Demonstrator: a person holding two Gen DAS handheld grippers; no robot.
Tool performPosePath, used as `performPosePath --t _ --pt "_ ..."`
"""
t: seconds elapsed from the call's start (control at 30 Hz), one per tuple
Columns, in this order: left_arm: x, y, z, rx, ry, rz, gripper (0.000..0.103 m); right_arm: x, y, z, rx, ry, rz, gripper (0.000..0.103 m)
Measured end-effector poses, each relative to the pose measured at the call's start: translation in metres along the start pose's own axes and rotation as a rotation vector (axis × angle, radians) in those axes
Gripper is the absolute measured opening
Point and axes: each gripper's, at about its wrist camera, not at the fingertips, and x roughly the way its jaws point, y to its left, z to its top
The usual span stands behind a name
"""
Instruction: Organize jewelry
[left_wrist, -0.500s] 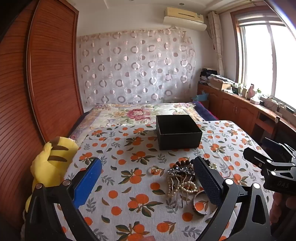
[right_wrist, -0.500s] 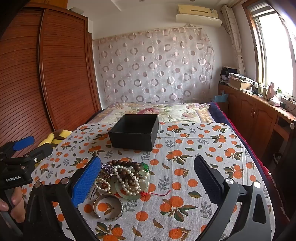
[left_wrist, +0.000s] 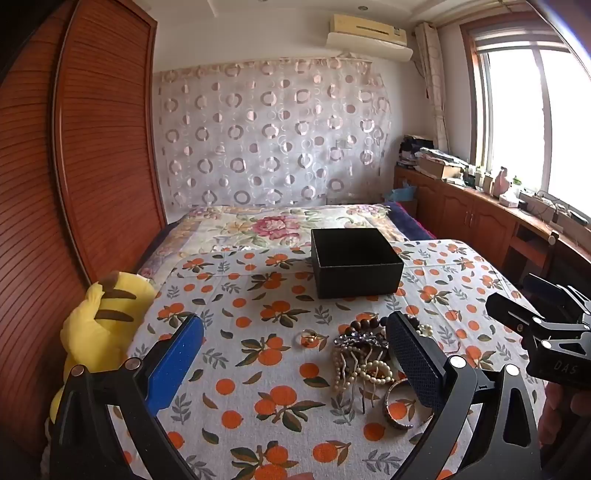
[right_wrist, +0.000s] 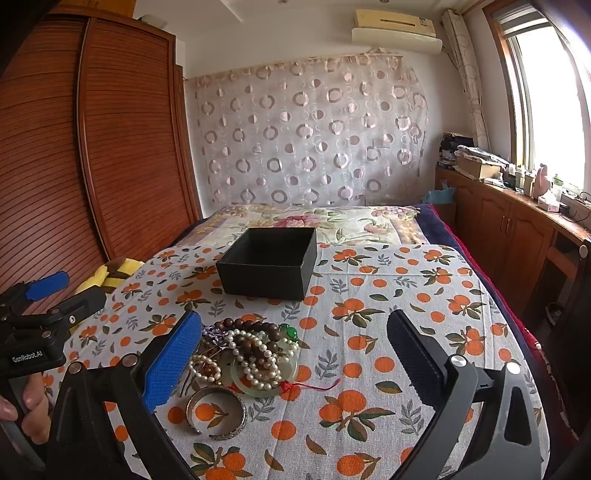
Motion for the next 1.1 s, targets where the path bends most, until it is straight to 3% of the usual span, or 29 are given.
performPosePath --t 1.1 --pt "0.0008 0.0055 0.0034 -0.006 -0.008 0.0 0.095 -0.0019 0.0005 0.002 -0.002 -0.002 0.0 0.101"
